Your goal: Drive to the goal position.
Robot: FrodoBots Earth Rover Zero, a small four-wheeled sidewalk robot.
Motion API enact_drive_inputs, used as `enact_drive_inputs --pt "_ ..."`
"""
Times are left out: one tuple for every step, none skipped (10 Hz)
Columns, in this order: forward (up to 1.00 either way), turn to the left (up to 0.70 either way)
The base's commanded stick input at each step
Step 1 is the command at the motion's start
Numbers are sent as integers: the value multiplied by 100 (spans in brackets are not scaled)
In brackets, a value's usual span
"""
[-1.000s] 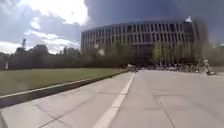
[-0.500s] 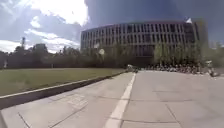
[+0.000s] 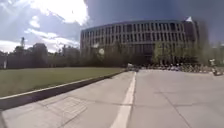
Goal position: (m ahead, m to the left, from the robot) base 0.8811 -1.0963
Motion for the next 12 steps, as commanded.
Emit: enact_drive_inputs --pt "70 -30" --pt "70 -14" --pt "70 -1" --pt "70 -1" --pt "70 -1" --pt "70 -1" --pt "70 -1" --pt "70 -1" --pt "70 -1" --pt "70 -1" --pt "70 -1" --pt "70 -1"
